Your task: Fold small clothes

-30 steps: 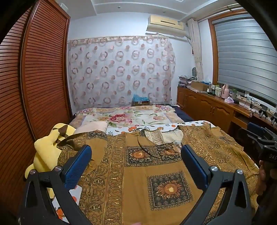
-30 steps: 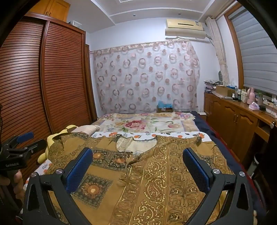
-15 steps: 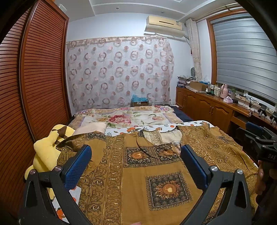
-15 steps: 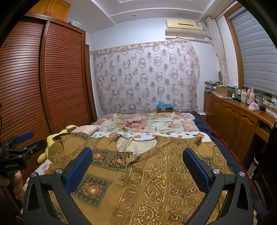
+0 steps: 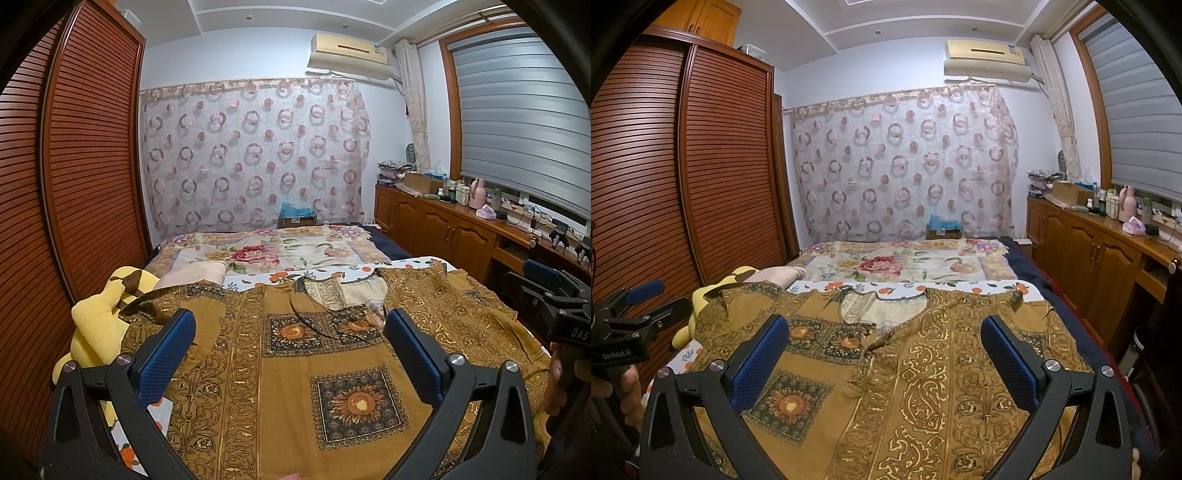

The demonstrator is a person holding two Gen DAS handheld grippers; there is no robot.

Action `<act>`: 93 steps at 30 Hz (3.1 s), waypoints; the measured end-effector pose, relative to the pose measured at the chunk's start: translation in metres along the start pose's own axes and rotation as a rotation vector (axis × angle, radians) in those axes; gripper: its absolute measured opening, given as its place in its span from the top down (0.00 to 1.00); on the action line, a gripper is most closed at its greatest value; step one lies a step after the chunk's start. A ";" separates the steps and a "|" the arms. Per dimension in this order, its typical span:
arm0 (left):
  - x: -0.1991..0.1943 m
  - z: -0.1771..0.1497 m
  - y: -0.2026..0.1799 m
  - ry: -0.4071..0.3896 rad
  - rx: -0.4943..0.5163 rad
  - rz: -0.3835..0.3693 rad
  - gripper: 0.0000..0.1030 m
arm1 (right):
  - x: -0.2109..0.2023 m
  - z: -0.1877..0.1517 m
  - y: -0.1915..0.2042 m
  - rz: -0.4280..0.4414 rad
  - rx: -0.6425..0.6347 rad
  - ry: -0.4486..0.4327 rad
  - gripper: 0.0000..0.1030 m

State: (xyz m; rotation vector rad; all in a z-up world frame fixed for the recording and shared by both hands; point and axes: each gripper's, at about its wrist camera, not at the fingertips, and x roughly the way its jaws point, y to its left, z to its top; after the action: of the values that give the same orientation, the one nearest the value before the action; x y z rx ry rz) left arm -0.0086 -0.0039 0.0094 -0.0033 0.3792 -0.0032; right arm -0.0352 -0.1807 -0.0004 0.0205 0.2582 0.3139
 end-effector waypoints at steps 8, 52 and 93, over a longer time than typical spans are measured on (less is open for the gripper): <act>0.000 0.001 -0.001 0.000 0.002 -0.004 0.00 | 0.000 0.000 0.000 0.000 0.000 -0.001 0.00; 0.015 -0.007 -0.001 0.054 0.003 0.025 0.00 | 0.024 -0.005 -0.005 0.038 0.001 0.072 0.00; 0.145 -0.016 0.217 0.357 -0.200 0.151 0.11 | 0.150 0.035 -0.007 0.199 -0.200 0.478 0.00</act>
State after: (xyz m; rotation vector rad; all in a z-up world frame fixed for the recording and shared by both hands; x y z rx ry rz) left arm 0.1204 0.2123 -0.0598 -0.1734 0.7348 0.1858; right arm 0.1137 -0.1408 -0.0047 -0.2301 0.6999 0.5411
